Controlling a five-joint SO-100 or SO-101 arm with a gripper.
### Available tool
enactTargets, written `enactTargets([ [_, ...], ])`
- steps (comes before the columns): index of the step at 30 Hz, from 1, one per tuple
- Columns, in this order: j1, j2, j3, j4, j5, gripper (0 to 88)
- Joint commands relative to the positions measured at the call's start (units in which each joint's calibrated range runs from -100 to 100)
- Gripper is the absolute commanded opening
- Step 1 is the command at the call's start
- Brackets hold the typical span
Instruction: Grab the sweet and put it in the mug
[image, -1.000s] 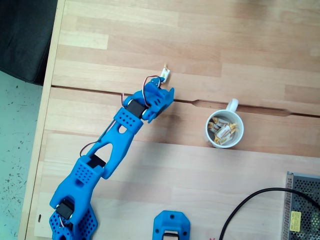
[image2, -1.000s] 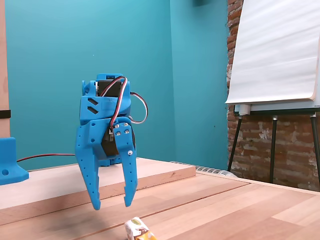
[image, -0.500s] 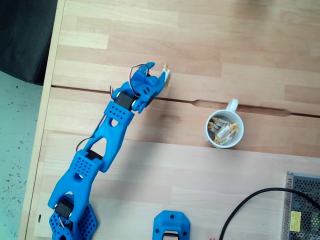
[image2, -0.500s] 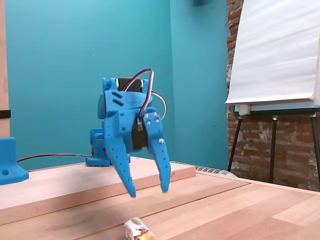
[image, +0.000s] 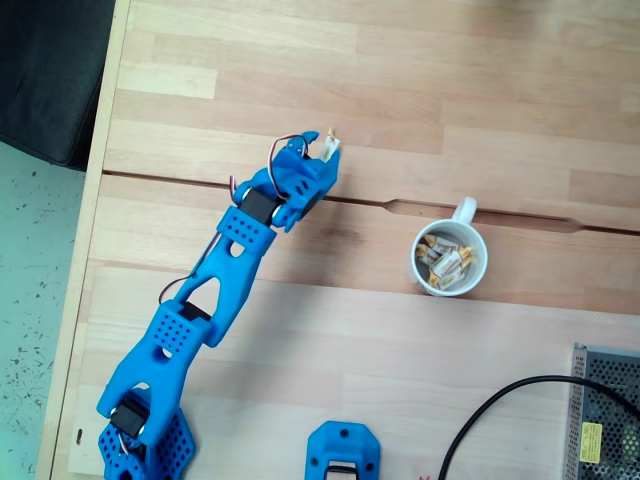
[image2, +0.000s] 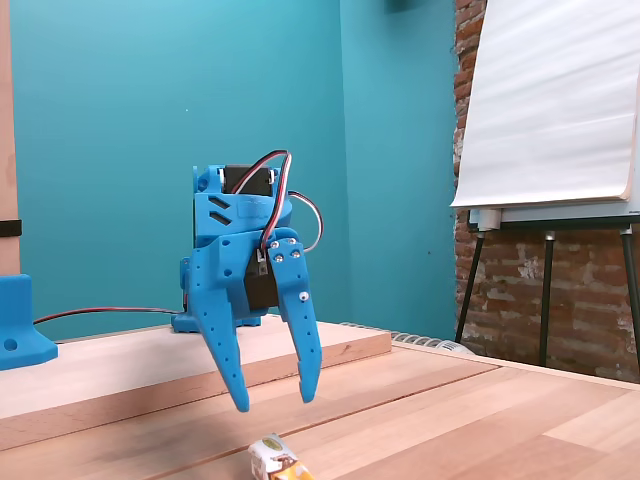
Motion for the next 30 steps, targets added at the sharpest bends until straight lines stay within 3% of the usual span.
enactTargets([
  [1, 0.9, -0.9, -3.7, -1.0, 0.9, 16.7],
  [30, 0.9, 3.2, -3.9, -0.9, 1.5, 16.7],
])
